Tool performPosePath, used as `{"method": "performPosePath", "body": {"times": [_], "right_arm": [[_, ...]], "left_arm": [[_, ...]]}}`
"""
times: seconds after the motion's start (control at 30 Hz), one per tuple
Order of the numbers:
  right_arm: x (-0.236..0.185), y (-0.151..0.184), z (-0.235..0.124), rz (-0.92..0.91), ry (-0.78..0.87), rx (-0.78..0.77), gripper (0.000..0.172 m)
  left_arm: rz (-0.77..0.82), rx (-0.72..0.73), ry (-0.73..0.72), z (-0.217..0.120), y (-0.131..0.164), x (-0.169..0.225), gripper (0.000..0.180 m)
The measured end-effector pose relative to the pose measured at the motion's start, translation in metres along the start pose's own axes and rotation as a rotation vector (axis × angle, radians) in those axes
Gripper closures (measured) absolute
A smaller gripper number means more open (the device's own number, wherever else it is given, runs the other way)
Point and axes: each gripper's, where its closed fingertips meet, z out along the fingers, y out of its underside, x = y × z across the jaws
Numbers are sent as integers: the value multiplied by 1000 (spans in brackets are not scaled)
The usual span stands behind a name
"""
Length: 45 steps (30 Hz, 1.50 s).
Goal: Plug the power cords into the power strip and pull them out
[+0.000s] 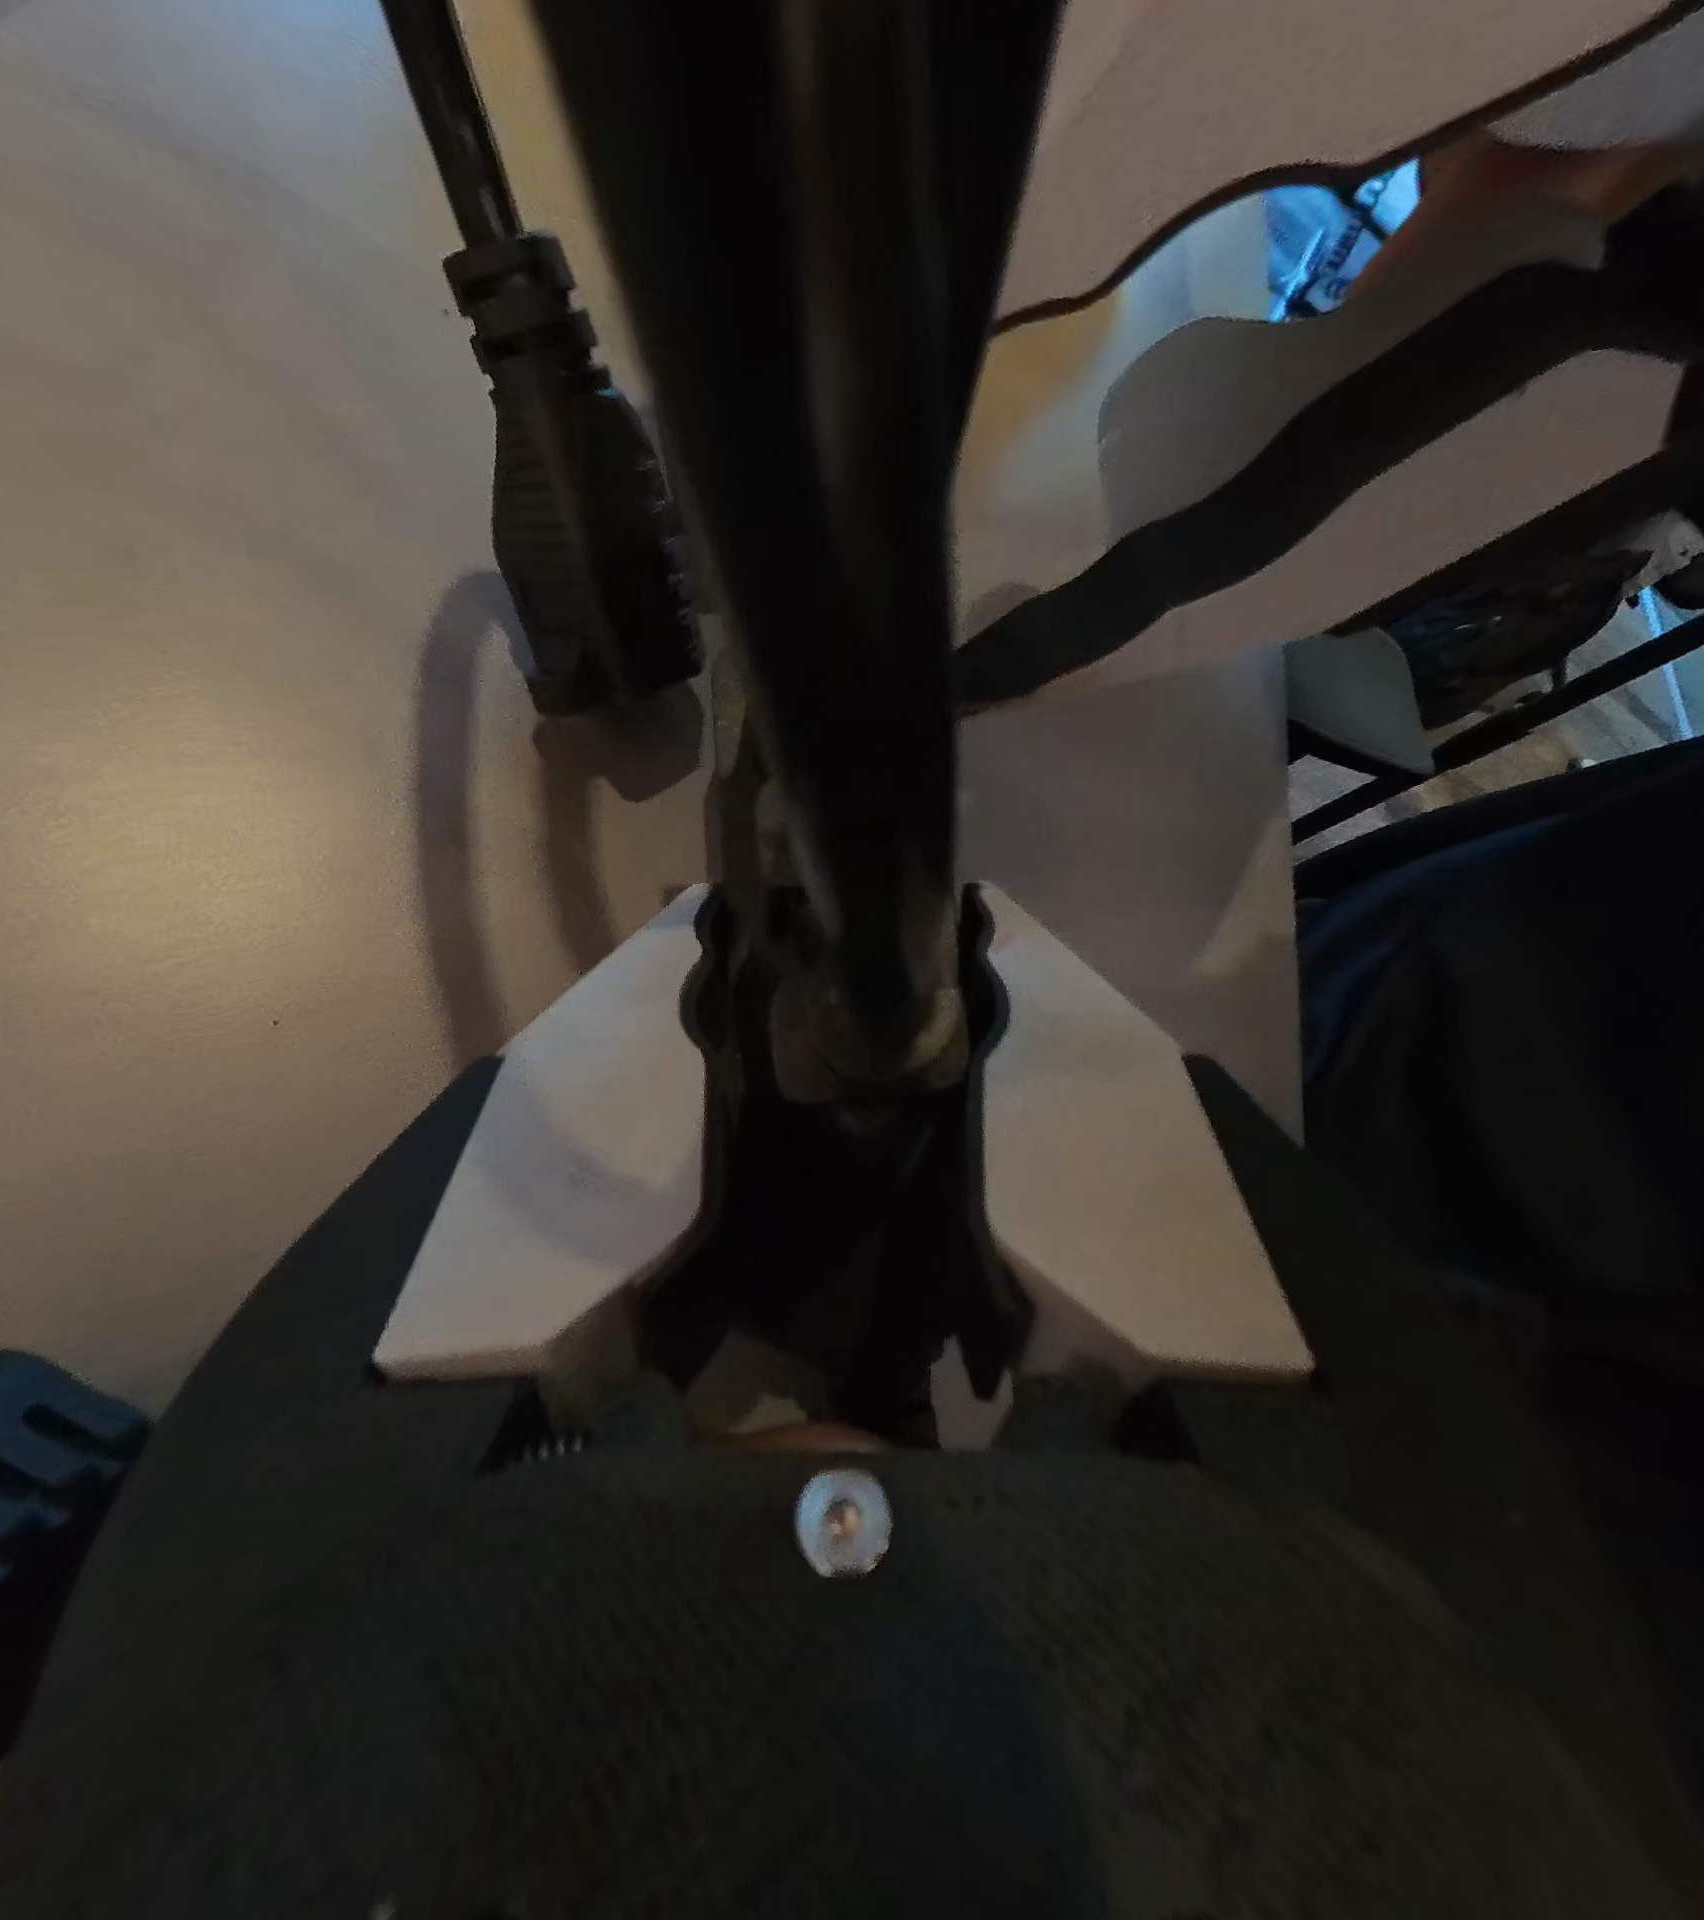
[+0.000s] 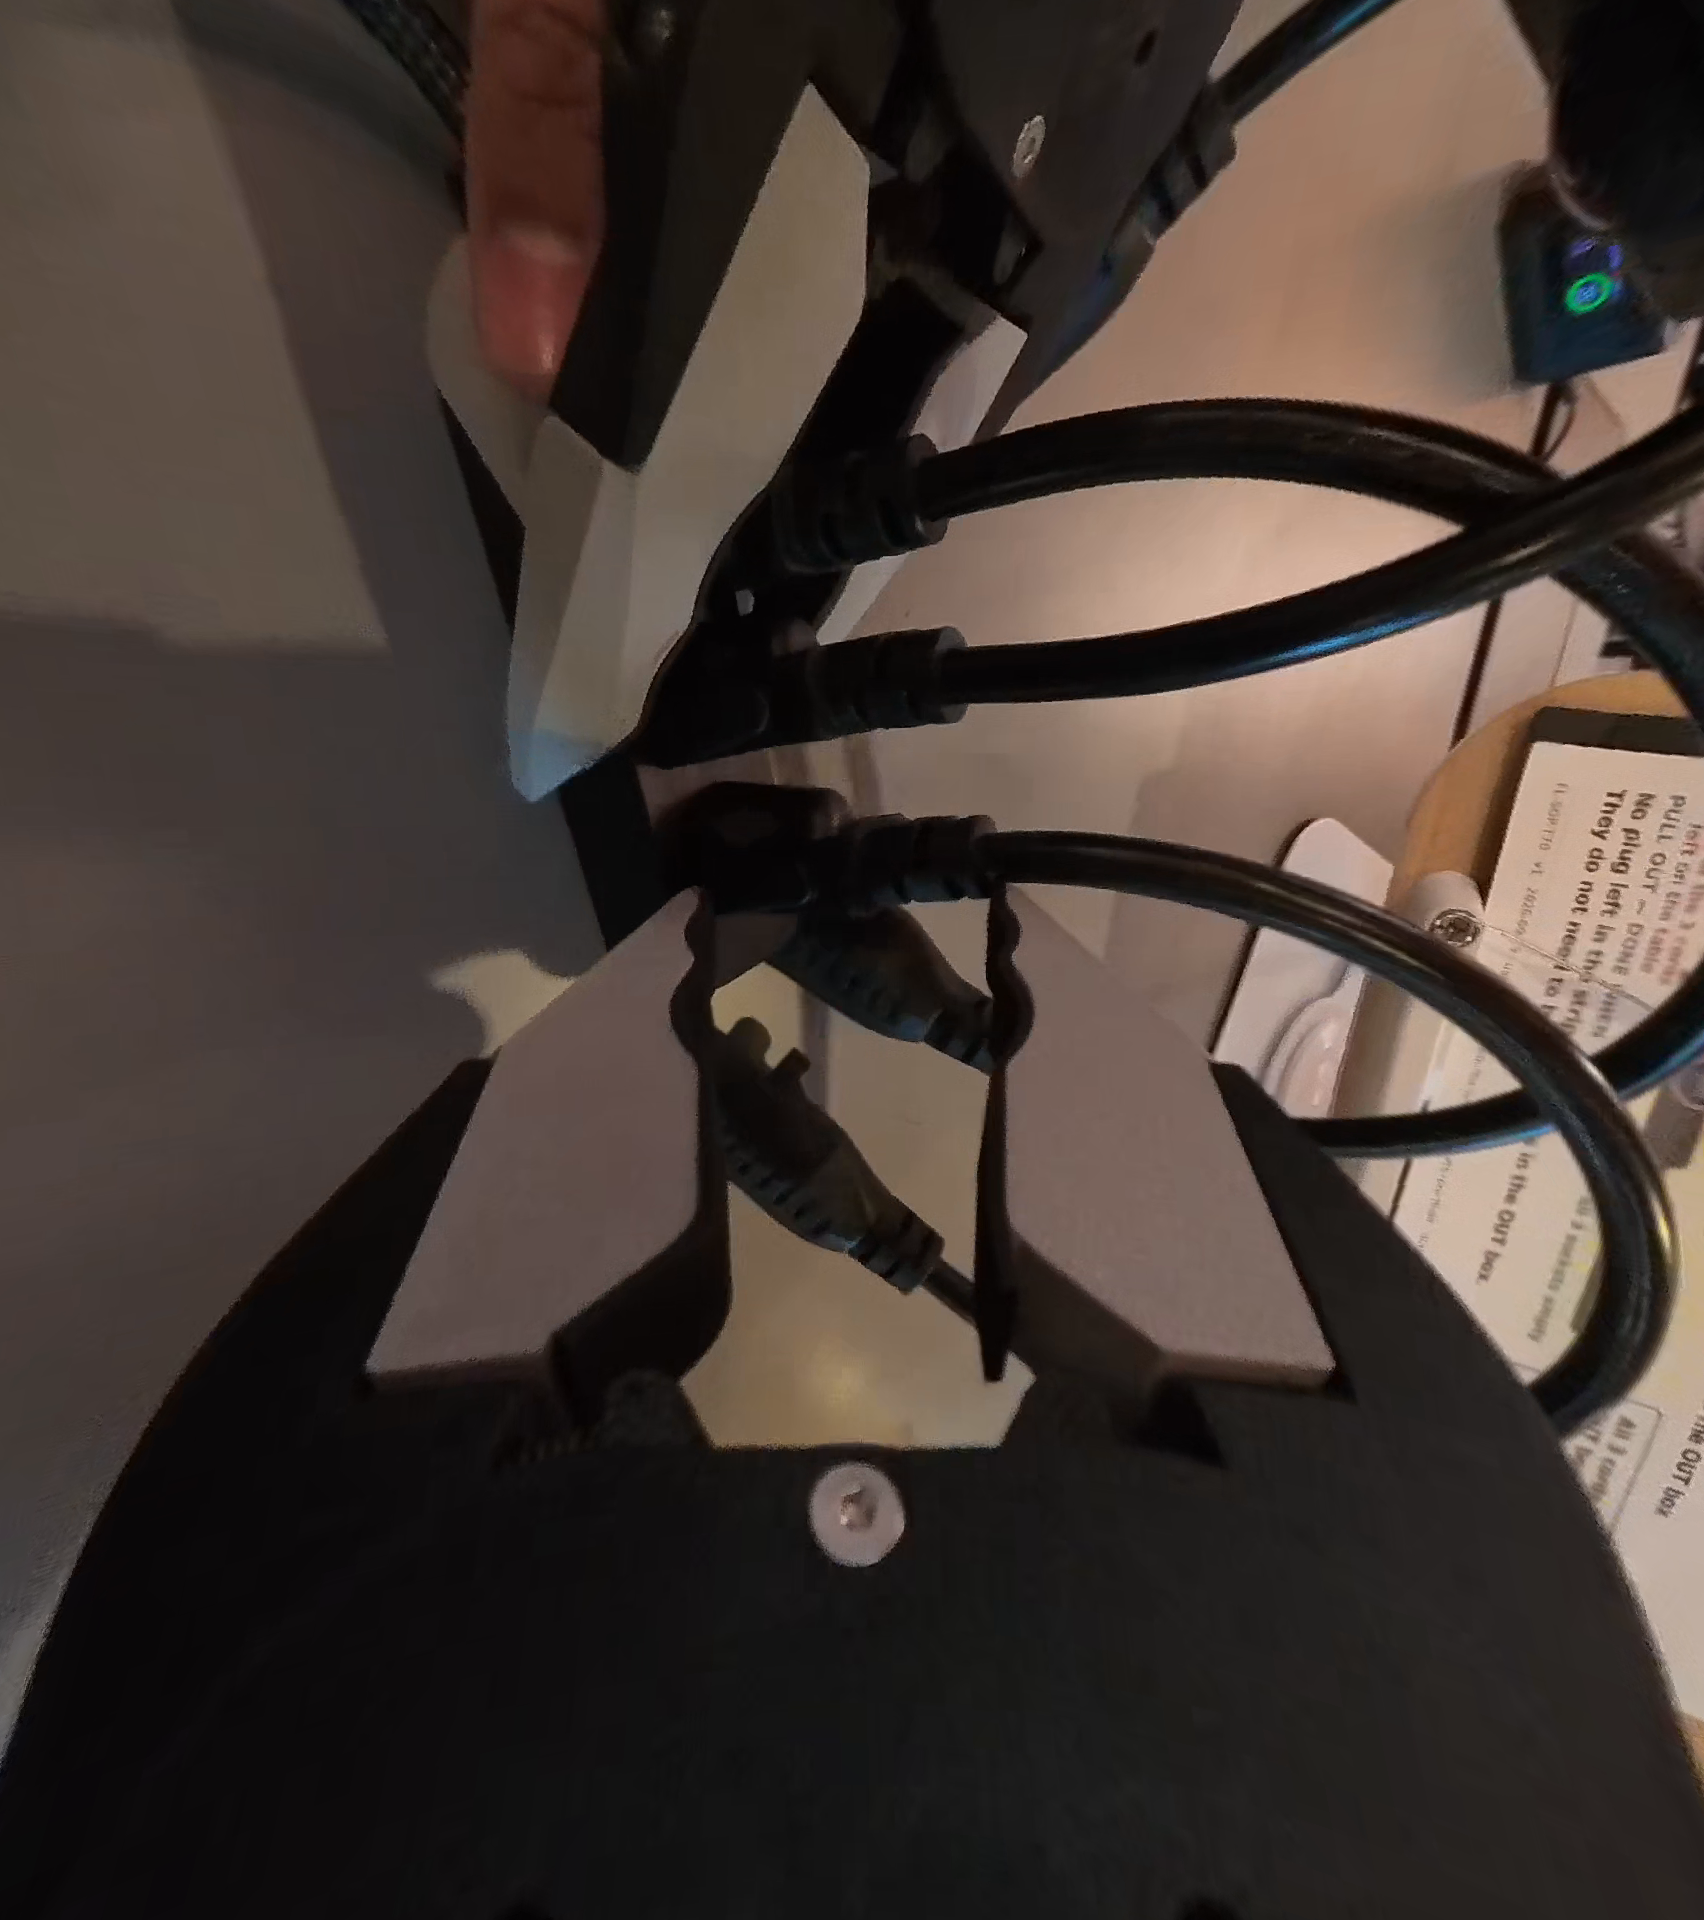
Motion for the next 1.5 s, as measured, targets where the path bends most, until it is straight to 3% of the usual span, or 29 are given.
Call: {"method": "performPosePath", "body": {"times": [0.27,0.33,0.37,0.43,0.57,0.73,0.83,0.93,1.03,1.23,1.37,1.5], "right_arm": [[-6,-4,-5,-32,137,47,125],[-8,-9,-7,-24,228,114,135],[-4,-16,-9,24,340,181,139],[-1,-18,-11,88,400,281,140],[2,-10,-5,373,266,438,139],[0,-2,10,761,-11,439,138],[3,-1,14,762,-6,365,145],[9,1,15,692,159,287,145],[14,1,18,739,218,285,146],[33,-6,12,865,241,457,154],[45,-8,9,1077,144,650,158],[49,-8,12,1156,93,712,157]], "left_arm": [[39,-13,-35,1,3,2,138],[1,-1,-9,1,2,3,138],[-22,3,78,5,1,16,137],[-23,17,71,5,0,17,138],[-23,24,31,8,-5,9,137],[16,17,-58,7,-6,-3,137],[60,16,-156,7,-7,-12,137],[75,20,-233,6,-9,-22,137],[62,31,-285,4,-11,-28,137],[33,96,-326,1,-20,-33,137],[27,114,-372,0,-24,-39,136],[12,124,-387,-1,-25,-42,136]]}}
